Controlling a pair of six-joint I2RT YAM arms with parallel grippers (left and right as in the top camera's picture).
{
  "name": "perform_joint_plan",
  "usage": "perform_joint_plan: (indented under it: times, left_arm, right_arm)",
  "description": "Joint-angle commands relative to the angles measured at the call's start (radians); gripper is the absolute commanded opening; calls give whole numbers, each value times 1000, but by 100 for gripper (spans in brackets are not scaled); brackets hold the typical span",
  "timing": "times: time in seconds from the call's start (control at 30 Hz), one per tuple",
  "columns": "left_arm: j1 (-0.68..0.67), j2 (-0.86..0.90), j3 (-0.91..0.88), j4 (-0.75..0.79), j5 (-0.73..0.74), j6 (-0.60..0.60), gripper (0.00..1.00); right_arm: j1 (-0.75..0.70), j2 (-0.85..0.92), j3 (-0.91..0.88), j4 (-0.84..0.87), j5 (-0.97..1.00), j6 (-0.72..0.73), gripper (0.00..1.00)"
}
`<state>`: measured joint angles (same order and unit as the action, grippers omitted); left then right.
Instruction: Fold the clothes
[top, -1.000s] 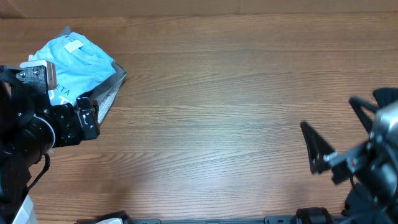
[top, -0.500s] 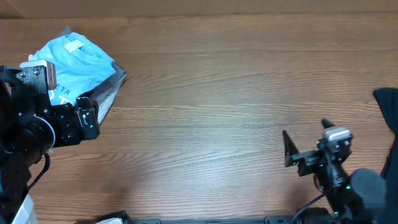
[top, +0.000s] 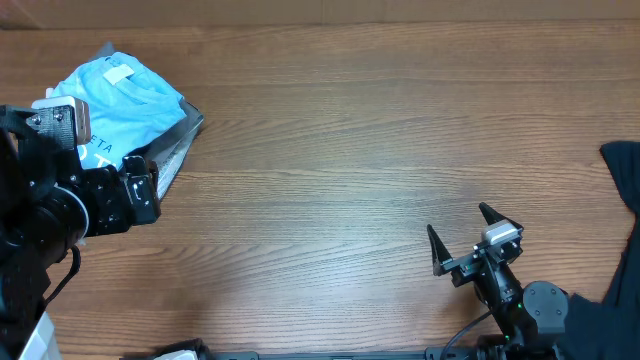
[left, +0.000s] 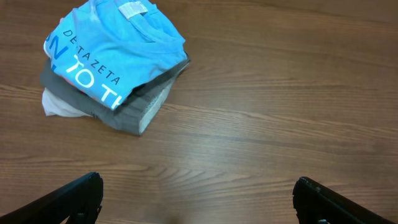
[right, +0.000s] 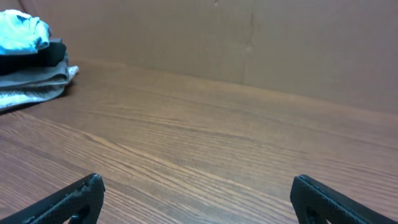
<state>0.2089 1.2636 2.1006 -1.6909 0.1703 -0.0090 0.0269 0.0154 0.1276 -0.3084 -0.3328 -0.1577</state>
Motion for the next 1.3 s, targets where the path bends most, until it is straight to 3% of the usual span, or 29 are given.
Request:
perform_joint_plan:
  times: [0.0, 1.07, 1.13, 1.27]
  left_arm:
    - [-8, 0, 0, 2, -5, -14, 100]
    - [-8, -2, 0, 6, -8, -11, 100]
    - [-9, -14, -8, 66, -23, -5, 100]
    - [-50, -104, -162, 368, 28, -6, 100]
  right_arm:
    - [-3, -12, -42, 41, -10, 0, 100]
    - [-3, -10, -42, 42, -10, 0, 100]
    - [-3, -10, -42, 42, -10, 0, 100]
    - [-3, -10, -42, 42, -9, 0, 100]
